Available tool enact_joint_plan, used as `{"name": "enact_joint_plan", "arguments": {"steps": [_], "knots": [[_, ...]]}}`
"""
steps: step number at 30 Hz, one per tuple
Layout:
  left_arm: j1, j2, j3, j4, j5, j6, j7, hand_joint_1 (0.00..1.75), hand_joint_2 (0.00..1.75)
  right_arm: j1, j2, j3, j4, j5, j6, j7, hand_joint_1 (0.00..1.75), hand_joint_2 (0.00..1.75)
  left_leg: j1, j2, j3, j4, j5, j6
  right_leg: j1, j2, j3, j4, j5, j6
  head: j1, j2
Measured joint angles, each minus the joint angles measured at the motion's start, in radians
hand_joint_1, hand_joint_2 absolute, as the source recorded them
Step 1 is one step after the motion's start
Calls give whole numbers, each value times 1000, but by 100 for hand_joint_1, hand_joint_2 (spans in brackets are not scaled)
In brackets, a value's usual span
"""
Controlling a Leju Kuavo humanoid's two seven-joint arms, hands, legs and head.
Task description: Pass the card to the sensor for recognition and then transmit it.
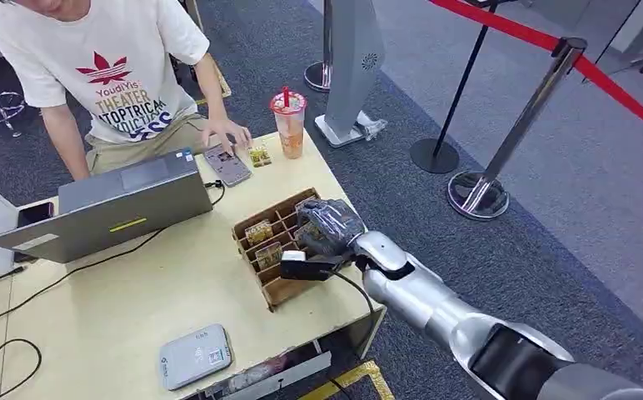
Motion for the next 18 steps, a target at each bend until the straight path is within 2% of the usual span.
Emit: {"name": "enact_joint_plan", "arguments": {"steps": [8, 18], "knots": [[5, 0, 0, 0, 5, 0, -6, 0, 0, -6, -1, 0, 5, -6, 9, -1, 134, 175, 0, 0, 0, 0, 0, 0, 0, 0, 0, 0, 0, 0, 0, 0], [5, 0, 1, 0, 5, 0, -7, 0, 0, -22, -1, 0, 19, -40, 30, -10, 141, 175, 0, 0, 0, 0, 0, 0, 0, 0, 0, 0, 0, 0, 0, 0]]}}
